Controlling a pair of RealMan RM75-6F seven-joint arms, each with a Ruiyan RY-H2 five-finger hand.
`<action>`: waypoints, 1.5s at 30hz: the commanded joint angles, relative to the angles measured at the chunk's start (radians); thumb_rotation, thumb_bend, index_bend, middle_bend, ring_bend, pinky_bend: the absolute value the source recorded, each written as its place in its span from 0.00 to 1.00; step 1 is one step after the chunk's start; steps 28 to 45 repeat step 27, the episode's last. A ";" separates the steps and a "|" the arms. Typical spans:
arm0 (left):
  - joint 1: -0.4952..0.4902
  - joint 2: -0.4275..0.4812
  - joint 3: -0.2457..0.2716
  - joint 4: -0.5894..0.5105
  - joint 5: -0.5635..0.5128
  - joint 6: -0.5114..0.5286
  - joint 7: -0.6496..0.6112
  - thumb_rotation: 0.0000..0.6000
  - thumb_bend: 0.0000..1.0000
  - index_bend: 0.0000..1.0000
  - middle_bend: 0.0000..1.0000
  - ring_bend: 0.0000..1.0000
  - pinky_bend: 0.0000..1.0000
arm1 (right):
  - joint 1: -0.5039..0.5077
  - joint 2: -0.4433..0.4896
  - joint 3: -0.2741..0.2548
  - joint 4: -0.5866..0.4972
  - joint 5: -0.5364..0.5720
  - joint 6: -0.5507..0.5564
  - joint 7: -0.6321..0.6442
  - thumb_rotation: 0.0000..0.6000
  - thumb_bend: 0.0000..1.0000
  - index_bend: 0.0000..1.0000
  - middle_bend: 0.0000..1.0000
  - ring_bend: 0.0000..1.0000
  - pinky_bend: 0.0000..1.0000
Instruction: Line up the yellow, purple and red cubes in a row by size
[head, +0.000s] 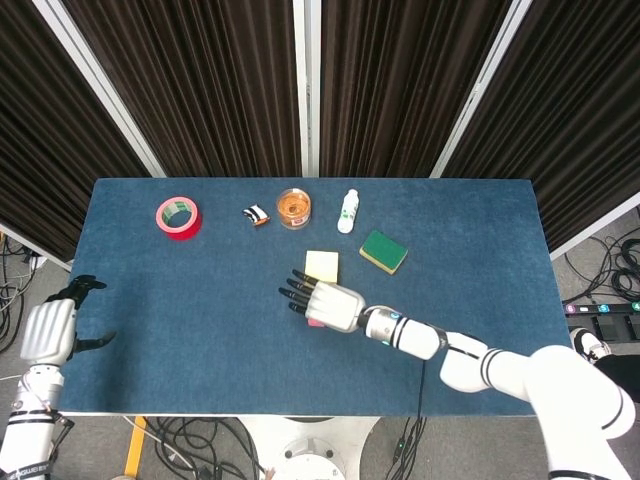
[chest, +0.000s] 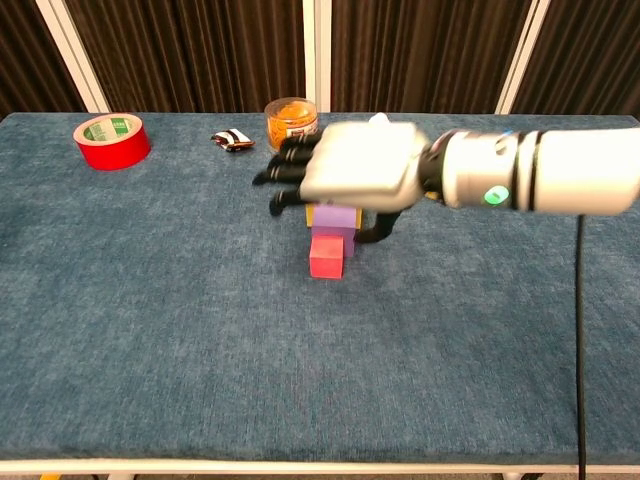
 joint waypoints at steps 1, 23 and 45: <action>-0.001 -0.011 -0.002 0.026 -0.008 0.007 0.021 1.00 0.07 0.33 0.30 0.34 0.35 | -0.088 0.133 0.040 -0.149 0.083 0.083 -0.039 1.00 0.16 0.11 0.00 0.00 0.00; 0.007 -0.094 0.025 0.170 0.062 0.073 0.136 1.00 0.08 0.33 0.30 0.25 0.31 | -0.741 0.508 -0.012 -0.519 0.439 0.524 0.138 1.00 0.22 0.00 0.00 0.00 0.00; 0.016 -0.088 0.031 0.145 0.075 0.087 0.139 1.00 0.08 0.33 0.30 0.25 0.31 | -0.820 0.483 -0.019 -0.484 0.383 0.622 0.188 1.00 0.22 0.00 0.00 0.00 0.00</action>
